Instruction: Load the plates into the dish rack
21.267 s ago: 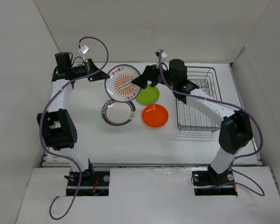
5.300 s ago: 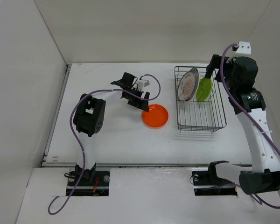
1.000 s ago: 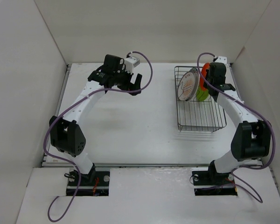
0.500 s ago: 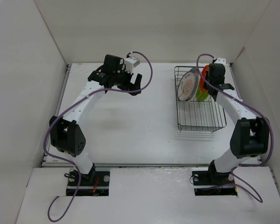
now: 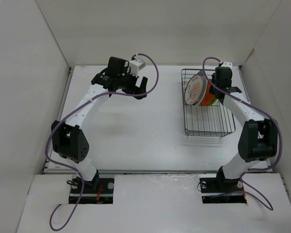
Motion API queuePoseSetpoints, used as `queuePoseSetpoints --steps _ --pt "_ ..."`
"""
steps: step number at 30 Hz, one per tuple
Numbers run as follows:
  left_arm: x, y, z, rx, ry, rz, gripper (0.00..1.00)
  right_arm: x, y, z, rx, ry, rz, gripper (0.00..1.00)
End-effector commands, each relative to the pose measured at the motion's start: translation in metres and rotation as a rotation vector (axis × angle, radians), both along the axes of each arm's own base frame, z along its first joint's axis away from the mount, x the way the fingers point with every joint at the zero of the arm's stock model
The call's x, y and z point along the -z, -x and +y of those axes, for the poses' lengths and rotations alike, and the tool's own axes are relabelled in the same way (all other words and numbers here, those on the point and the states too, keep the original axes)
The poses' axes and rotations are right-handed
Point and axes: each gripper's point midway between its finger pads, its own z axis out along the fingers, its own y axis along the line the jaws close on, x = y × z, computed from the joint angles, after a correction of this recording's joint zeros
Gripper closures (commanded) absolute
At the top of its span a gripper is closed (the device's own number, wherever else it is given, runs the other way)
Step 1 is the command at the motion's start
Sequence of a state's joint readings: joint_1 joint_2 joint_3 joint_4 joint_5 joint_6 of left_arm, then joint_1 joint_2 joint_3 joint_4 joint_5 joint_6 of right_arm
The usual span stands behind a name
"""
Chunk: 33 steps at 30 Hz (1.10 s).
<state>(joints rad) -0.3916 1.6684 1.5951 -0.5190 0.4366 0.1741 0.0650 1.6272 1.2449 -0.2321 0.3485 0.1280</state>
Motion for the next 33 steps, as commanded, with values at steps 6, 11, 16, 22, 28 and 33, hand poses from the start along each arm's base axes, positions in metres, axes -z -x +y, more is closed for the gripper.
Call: queuePoseSetpoints --steps 6,11,16,22,28,33 --pt "-0.025 0.005 0.001 0.007 0.026 -0.068 0.0 -0.071 -0.003 -0.006 0.025 0.005 -0.145 0.56" --pt "-0.04 -0.021 0.029 -0.188 -0.017 -0.128 0.0 -0.135 0.024 -0.013 0.054 0.013 -0.245 0.01" --pt "-0.101 -0.052 0.101 -0.528 -0.076 -0.292 0.0 -0.183 0.056 0.019 -0.133 -0.053 -0.304 0.01" --pt "-0.182 -0.016 0.193 -0.818 -0.093 -0.467 0.0 -0.237 0.128 0.043 -0.235 -0.097 -0.403 0.01" --pt "-0.234 0.069 0.218 -0.856 -0.033 -0.586 0.0 -0.282 0.223 0.037 -0.263 -0.126 -0.556 0.01" --pt "-0.246 0.127 0.221 -0.815 0.014 -0.64 0.0 -0.284 0.289 0.019 -0.222 -0.098 -0.61 0.01"
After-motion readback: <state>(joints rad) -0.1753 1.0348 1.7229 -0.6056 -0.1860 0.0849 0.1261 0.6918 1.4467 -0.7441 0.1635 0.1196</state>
